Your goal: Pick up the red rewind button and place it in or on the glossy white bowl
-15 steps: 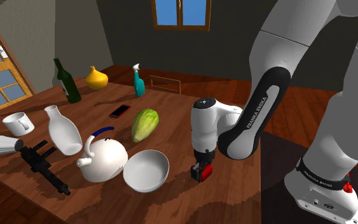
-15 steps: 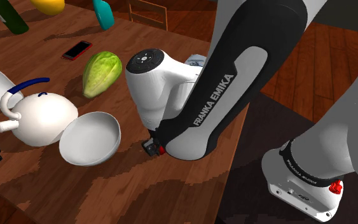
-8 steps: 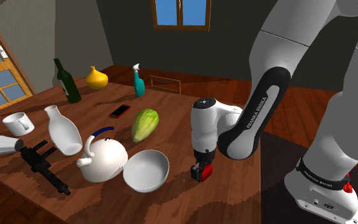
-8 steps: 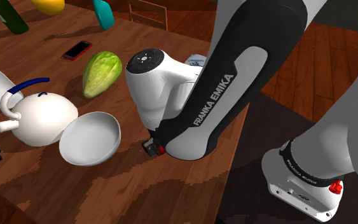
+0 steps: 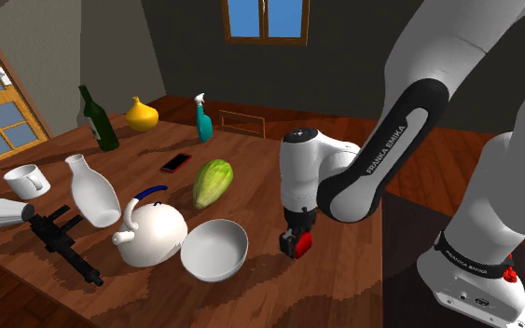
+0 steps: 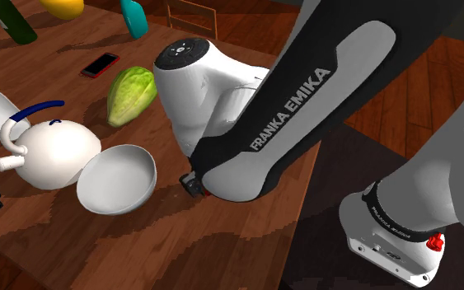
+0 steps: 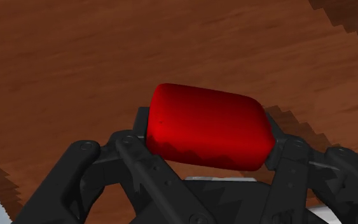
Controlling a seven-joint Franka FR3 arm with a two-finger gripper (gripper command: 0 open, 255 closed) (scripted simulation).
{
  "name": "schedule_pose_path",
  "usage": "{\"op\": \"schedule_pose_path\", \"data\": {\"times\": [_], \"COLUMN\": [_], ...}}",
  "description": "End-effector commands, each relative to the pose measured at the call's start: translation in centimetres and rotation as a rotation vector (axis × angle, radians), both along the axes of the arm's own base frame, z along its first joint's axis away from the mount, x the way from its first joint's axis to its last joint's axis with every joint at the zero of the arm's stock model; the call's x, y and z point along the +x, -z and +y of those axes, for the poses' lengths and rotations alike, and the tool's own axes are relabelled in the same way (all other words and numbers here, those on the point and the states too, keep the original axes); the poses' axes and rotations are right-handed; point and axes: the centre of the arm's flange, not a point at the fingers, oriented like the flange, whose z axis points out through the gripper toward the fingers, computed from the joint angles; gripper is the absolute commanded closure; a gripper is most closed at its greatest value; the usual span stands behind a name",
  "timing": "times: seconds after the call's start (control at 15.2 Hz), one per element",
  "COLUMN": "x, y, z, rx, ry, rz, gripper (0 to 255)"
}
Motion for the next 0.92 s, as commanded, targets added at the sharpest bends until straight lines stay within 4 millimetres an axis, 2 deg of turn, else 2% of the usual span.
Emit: {"op": "schedule_pose_path", "data": {"times": [0.0,0.86], "x": [-0.1,-0.1], "y": [-1.1,-7.9], "z": [0.0,0.0], "rx": [0.000,0.000], "ry": [0.000,0.000], "rz": [0.001,0.001], "gripper": [255,255]}}
